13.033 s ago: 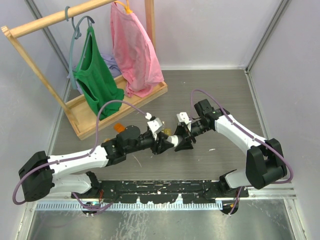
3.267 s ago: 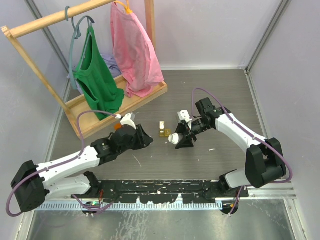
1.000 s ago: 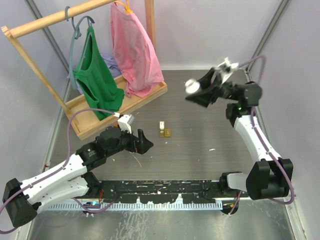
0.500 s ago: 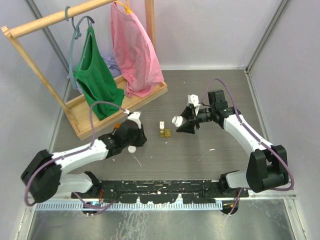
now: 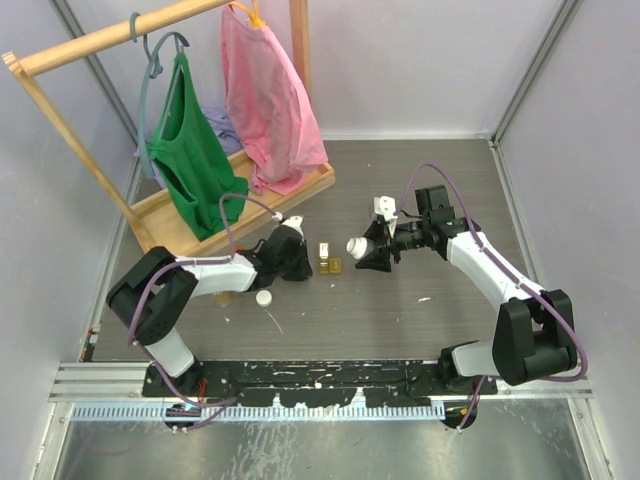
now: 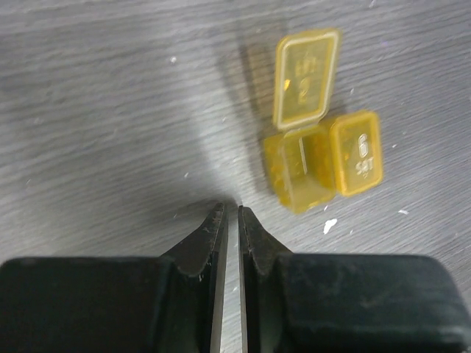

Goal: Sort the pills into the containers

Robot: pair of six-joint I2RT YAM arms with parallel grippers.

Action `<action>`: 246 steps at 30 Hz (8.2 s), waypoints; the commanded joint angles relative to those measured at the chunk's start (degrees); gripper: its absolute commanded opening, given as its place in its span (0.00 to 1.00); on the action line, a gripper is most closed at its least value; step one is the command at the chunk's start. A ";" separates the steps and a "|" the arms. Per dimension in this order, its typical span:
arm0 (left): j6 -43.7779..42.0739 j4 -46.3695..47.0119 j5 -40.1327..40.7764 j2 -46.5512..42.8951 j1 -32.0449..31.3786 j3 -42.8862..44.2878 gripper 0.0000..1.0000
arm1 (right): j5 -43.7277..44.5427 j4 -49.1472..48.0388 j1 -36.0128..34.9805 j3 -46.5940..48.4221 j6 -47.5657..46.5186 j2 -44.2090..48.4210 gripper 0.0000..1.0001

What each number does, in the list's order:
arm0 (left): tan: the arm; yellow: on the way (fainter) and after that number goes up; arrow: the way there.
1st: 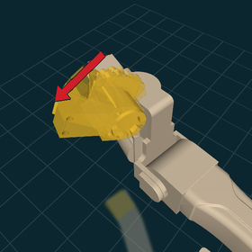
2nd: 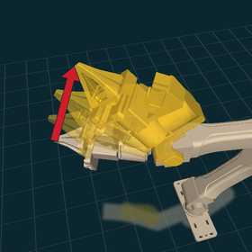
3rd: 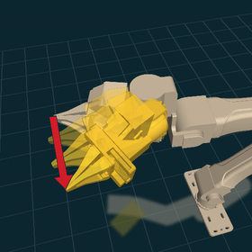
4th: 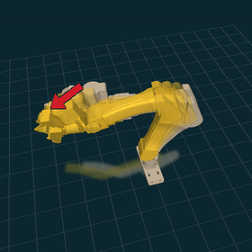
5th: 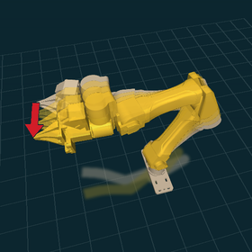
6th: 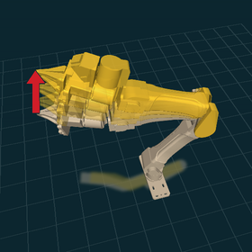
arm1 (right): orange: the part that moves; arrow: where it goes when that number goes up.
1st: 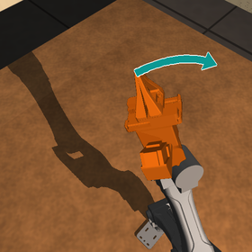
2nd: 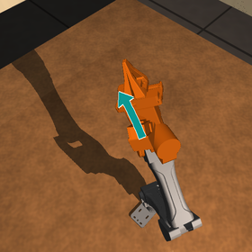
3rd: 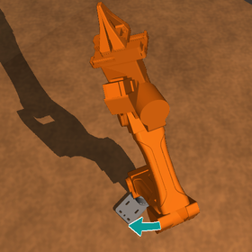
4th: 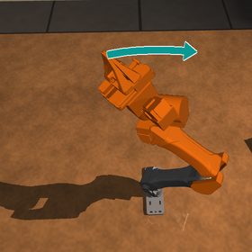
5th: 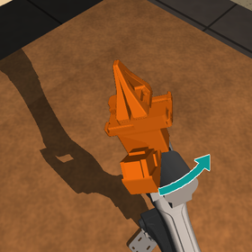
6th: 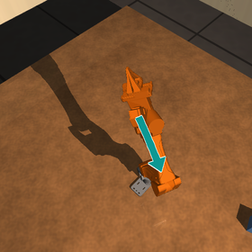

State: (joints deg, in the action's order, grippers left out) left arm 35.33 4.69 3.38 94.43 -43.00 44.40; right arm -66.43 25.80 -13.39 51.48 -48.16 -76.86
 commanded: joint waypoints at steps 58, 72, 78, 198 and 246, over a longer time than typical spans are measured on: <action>3.82 5.04 -14.41 -3.04 5.56 -0.59 0.26 | 24.07 13.31 -11.35 18.34 -27.70 -25.00 0.01; 2.37 -2.01 -14.55 8.33 5.64 10.67 0.24 | 24.49 13.31 -11.33 17.53 -26.63 -23.69 0.01; 0.87 -5.51 -13.04 9.15 5.90 13.58 0.24 | 26.72 13.22 -11.28 18.04 -25.70 -24.16 0.01; -5.93 -30.63 3.86 -61.91 6.18 -9.09 0.87 | 61.25 27.52 -26.23 34.35 -18.37 -34.28 0.01; -5.87 -30.72 3.75 -62.32 6.18 -9.24 0.91 | 69.07 33.18 -30.35 40.17 -18.20 -38.09 0.01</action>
State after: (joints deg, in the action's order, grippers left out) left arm 30.11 -27.11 6.79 32.97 -37.04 35.20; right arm 2.52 57.58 -43.40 88.71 -66.98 -115.24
